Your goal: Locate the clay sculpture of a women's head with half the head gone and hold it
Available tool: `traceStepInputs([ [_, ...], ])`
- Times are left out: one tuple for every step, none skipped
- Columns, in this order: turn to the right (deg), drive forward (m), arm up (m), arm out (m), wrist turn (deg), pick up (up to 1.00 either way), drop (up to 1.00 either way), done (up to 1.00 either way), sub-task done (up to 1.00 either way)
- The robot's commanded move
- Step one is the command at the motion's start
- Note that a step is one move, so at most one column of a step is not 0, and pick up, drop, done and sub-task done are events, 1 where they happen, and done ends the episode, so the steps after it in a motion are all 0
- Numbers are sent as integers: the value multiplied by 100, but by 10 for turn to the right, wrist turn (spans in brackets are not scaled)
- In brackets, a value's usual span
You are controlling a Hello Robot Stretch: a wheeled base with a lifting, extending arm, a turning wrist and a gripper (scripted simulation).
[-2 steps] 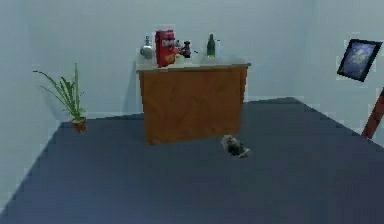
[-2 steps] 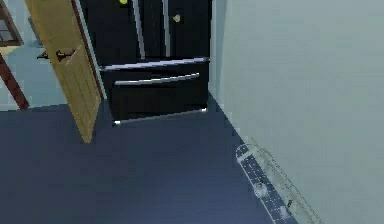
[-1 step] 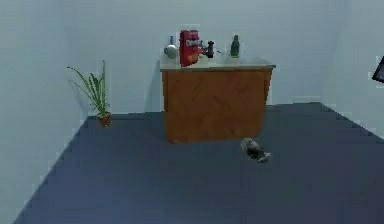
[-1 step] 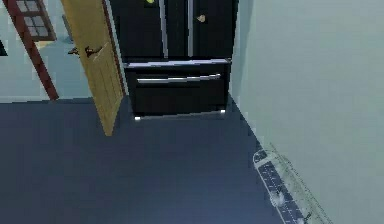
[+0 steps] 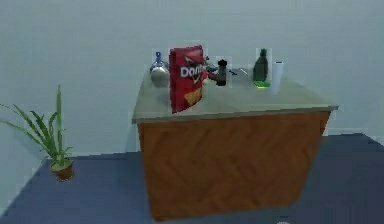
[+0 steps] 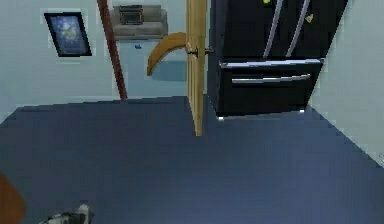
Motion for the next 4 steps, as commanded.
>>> traceStepInputs([
  [-30,0,0,0,0,0,0,0,0],
  [0,20,0,0,0,0,0,0,0],
  [-210,0,0,0,0,0,0,0,0],
  [0,0,16,0,0,0,0,0,0],
])
